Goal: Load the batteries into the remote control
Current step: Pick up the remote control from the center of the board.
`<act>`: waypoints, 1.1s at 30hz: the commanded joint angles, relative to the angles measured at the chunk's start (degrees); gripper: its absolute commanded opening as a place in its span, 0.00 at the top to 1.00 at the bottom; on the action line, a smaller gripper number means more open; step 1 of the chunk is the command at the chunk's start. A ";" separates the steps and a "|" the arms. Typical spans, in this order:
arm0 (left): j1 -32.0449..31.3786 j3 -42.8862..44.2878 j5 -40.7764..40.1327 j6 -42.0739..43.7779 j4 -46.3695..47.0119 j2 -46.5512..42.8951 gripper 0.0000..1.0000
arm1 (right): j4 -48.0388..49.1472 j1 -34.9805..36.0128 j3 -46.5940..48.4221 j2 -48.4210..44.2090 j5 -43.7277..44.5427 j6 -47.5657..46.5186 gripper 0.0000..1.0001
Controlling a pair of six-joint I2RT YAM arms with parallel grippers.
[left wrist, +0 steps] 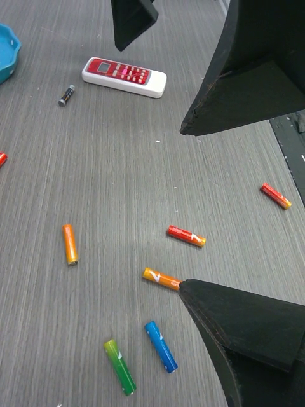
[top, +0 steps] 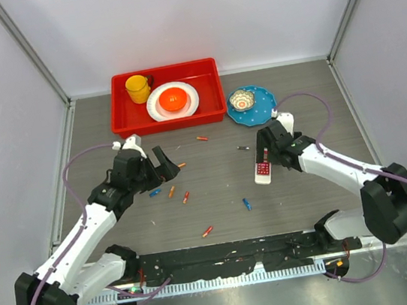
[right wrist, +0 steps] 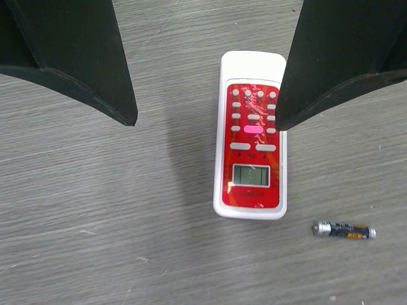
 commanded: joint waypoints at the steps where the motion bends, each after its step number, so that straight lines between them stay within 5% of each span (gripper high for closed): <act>1: 0.05 -0.81 2.23 -0.88 4.28 -0.58 0.00 | 2.05 1.80 1.72 2.83 -0.15 1.70 0.05; 15: 0.05 -1.77 2.41 -1.23 4.54 -1.63 0.00 | 5.13 5.23 0.93 11.98 0.03 6.27 0.09; 29: 0.05 -3.00 -0.05 -2.81 4.11 -3.83 0.00 | 9.17 5.49 -4.35 13.04 -2.70 8.74 0.47; 33: 0.05 -2.13 -1.89 -2.72 2.53 -5.06 0.00 | 7.51 10.39 -3.56 4.90 2.55 9.35 0.58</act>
